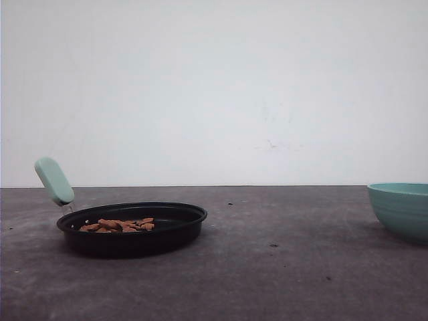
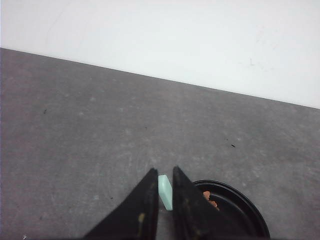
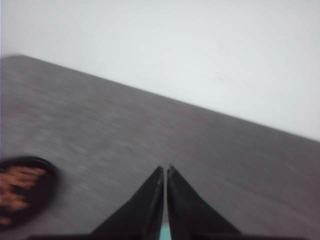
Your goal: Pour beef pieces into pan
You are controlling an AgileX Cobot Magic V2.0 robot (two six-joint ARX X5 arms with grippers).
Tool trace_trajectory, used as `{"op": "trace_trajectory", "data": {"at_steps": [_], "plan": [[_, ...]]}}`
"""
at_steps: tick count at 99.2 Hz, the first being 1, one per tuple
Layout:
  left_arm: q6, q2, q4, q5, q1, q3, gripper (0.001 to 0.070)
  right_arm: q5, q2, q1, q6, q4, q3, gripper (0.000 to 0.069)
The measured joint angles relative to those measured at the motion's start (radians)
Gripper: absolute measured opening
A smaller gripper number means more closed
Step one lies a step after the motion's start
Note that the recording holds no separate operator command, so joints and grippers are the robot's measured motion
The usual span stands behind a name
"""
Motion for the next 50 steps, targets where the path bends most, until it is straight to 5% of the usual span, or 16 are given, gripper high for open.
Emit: {"op": "trace_trajectory", "data": {"at_steps": [20, 33, 50], "plan": [[0.000, 0.000, 0.000, 0.000, 0.000, 0.000, 0.0025, 0.296, -0.179, 0.008, 0.001, 0.181, -0.162, 0.0007], [0.000, 0.000, 0.000, 0.000, 0.000, 0.000, 0.0025, 0.326, -0.325, 0.008, 0.047, 0.366, -0.367, 0.0007], [0.000, 0.000, 0.000, 0.000, 0.000, 0.000, 0.0025, 0.255, -0.471, 0.005, 0.129, 0.376, -0.615, 0.0007]]}}
